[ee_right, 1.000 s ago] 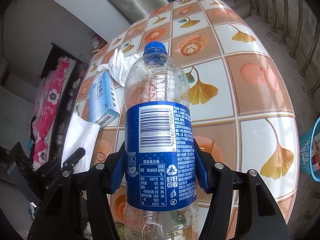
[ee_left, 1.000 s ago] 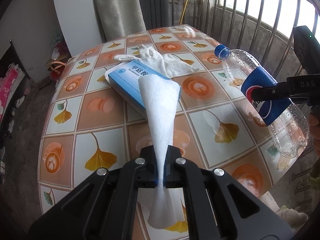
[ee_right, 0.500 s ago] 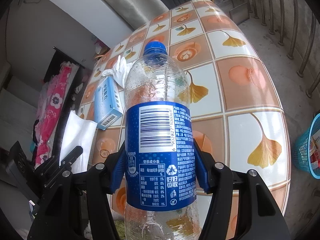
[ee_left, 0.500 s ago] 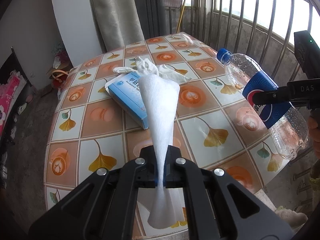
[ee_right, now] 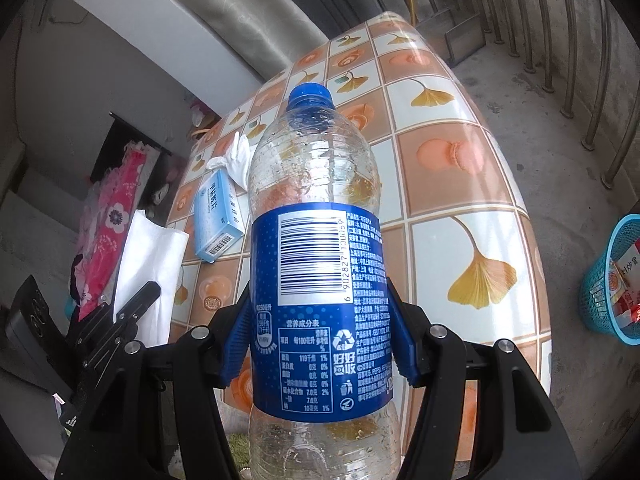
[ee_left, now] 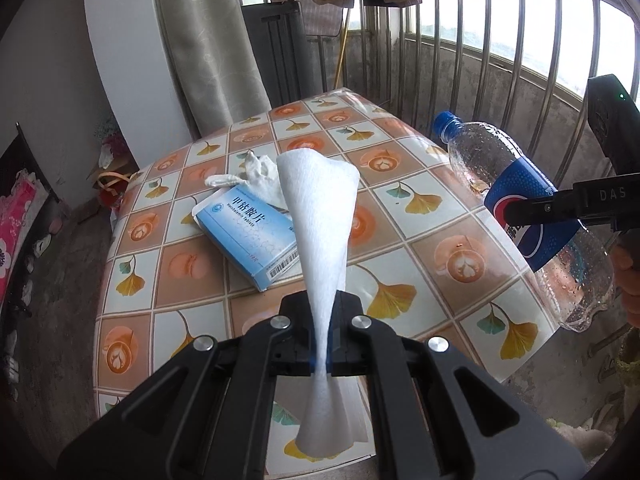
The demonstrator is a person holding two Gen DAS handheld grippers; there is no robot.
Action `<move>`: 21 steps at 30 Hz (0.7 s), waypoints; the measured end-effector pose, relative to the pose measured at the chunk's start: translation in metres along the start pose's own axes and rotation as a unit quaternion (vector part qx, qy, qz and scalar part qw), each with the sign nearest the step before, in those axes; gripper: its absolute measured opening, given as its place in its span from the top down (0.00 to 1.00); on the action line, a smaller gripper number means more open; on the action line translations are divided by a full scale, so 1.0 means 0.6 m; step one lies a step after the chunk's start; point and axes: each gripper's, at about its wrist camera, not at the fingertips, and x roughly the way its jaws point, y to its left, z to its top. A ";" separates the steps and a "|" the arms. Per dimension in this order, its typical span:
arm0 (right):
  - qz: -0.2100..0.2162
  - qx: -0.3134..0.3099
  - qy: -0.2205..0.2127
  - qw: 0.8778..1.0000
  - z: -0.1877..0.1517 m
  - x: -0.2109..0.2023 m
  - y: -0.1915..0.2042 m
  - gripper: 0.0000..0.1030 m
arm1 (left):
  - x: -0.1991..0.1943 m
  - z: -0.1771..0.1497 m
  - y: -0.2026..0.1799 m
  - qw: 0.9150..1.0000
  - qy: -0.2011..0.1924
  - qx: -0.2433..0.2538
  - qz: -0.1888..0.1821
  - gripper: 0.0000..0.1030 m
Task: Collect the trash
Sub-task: 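Carry the Pepsi bottle and tissue sheet over the blue wastebasket with both tools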
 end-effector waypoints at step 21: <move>-0.013 0.053 -0.052 0.997 -0.031 -0.102 -0.096 0.44 | -0.007 0.058 -0.118 0.996 -0.037 0.074 -0.035 0.99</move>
